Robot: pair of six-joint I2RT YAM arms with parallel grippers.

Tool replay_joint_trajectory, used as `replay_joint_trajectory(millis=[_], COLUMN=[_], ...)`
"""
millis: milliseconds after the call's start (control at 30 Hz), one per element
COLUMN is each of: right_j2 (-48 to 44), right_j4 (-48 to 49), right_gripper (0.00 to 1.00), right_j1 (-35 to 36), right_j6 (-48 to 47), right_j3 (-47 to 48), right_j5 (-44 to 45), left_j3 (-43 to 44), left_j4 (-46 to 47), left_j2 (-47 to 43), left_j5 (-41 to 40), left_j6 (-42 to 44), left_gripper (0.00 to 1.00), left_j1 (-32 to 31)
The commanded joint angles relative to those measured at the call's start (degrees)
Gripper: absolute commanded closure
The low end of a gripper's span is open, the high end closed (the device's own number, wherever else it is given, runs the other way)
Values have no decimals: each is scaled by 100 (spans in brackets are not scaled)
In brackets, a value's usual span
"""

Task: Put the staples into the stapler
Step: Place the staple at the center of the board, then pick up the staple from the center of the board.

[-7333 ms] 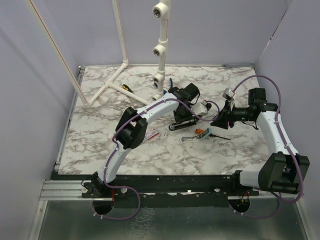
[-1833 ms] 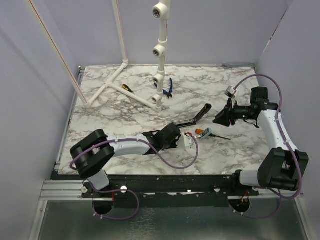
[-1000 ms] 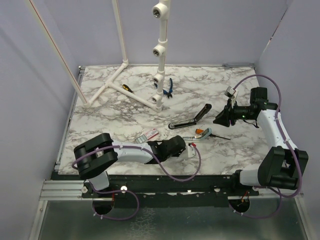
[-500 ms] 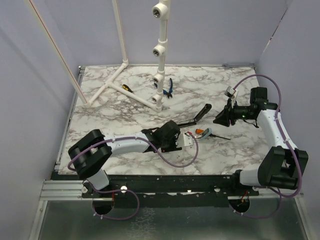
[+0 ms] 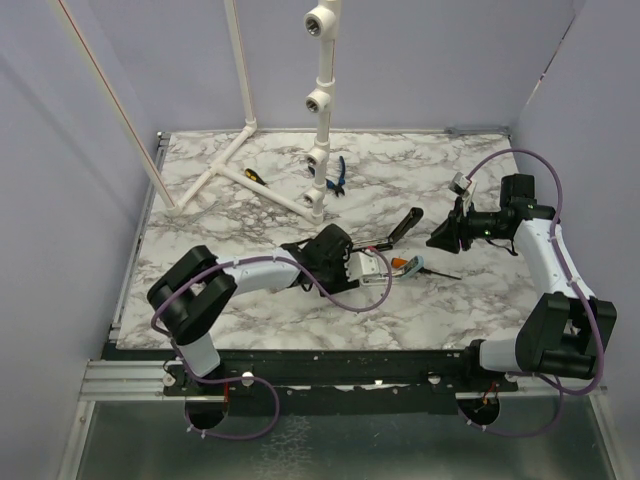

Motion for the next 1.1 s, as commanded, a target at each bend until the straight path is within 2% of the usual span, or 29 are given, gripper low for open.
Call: replay_joint_trajectory(millis=[0, 67, 200, 267, 367, 567, 800, 967, 1067], right_j2=[62, 60, 51, 43, 42, 49, 68, 82, 70], right_j4=[-64, -77, -84, -77, -86, -95, -94, -85, -102], right_gripper=[62, 62, 62, 62, 62, 62, 62, 62, 62], right_j1=[-42, -39, -40, -43, -42, -43, -42, -39, -43], right_j6=[-32, -32, -35, -41, -47, -50, -50, -37, -48], right_j3=[-18, -14, -13, -18, -15, -14, -8, 5, 1], right_j5=[-32, -42, -40, -39, -52, -45, -57, -68, -86], left_j3=[177, 219, 350, 372, 319, 314, 286, 303, 390], left_j4=[-170, -193, -348, -420, -463, -642, -860, -879, -884], left_j2=[307, 413, 604, 646, 651, 667, 682, 794, 904], left_j5=[319, 343, 472, 558, 657, 885, 1000, 1042, 1099], left_j6=[-79, -100, -157, -181, -218, -266, -212, -208, -210], left_gripper=[47, 49, 60, 62, 62, 55, 55, 63, 74], left_j1=[44, 77, 184, 235, 308, 460, 555, 561, 570])
